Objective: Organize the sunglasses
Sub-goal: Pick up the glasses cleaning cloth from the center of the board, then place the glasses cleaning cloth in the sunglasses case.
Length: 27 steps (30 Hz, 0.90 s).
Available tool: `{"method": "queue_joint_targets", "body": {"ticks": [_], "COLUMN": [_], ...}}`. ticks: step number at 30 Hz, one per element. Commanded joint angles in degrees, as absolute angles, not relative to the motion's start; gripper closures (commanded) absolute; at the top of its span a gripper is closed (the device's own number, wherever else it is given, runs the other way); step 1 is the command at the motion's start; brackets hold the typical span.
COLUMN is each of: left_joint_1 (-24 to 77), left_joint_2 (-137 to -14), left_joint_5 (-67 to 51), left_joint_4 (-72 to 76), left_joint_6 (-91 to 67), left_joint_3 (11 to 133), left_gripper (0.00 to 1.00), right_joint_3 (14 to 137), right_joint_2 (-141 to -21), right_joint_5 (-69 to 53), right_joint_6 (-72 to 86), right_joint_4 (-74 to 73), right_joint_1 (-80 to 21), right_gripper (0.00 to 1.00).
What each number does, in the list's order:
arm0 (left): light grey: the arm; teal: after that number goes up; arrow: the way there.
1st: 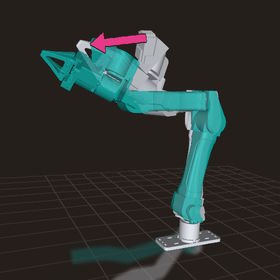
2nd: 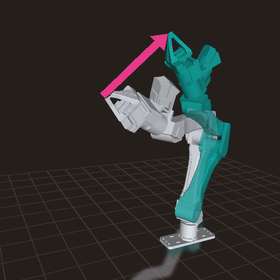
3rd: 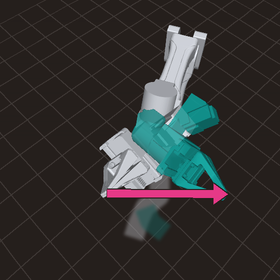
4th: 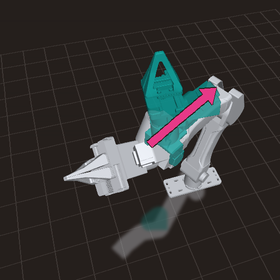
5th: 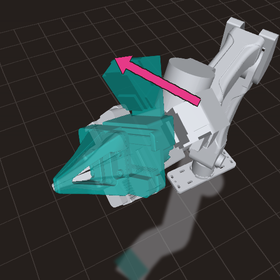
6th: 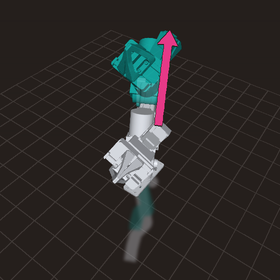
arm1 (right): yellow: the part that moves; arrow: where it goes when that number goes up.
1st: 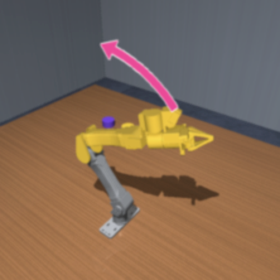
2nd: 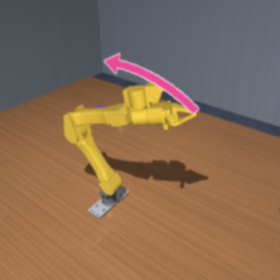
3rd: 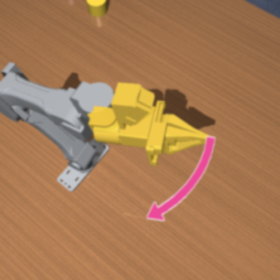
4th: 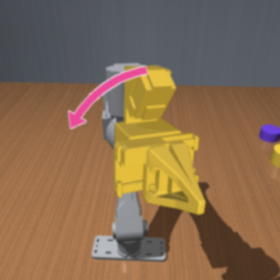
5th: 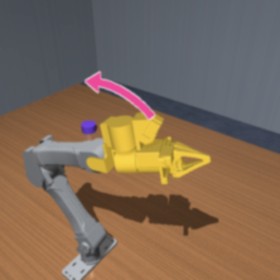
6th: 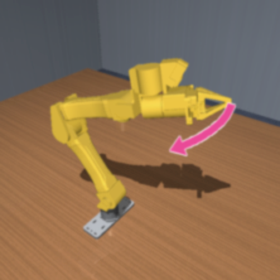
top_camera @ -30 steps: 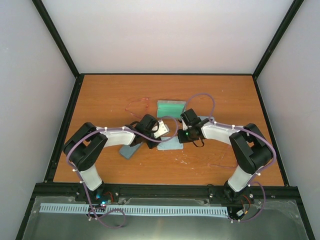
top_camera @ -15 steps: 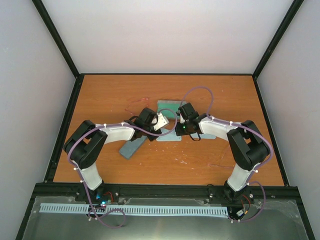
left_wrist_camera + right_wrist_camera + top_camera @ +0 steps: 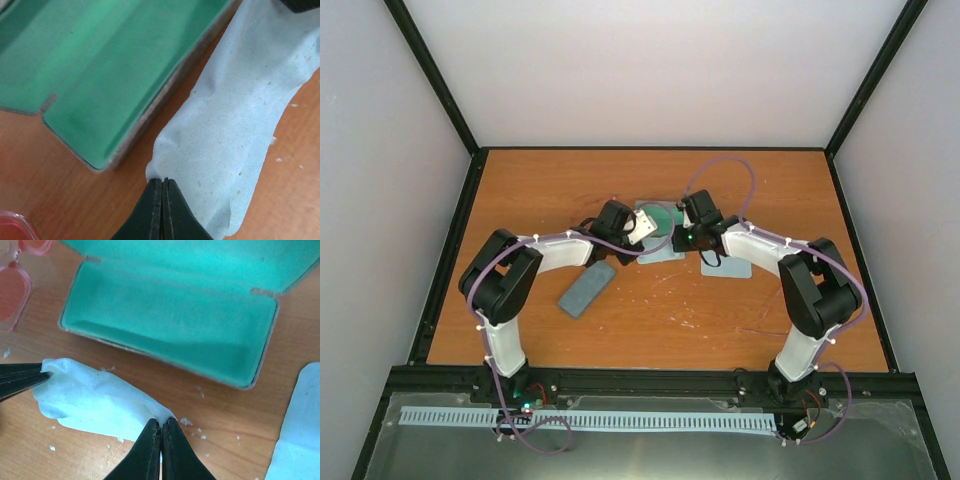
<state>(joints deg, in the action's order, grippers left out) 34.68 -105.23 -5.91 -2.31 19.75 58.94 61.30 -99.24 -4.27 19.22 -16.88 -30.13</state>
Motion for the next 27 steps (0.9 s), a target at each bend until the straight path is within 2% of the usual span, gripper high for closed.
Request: {"method": "queue_joint_targets", "body": {"ticks": [1, 27], "left_joint_1": [32.8, 28.9], "left_joint_2": [-107.4, -118.7], "left_joint_5": [-6.9, -9.1], "left_joint_4": [-0.9, -3.6], "left_joint_6": [21.8, 24.9], "left_joint_3": [63.1, 77.7], "left_gripper": [1.00, 1.00], "right_joint_3": [64.0, 73.3], "right_joint_2": [-101.5, -110.9], "right_joint_5": [-3.7, -7.5], "right_joint_6": [18.0, 16.1], "right_joint_4": [-15.1, -14.4], "right_joint_1": [-28.9, -23.6], "right_gripper": [0.97, 0.97]}}
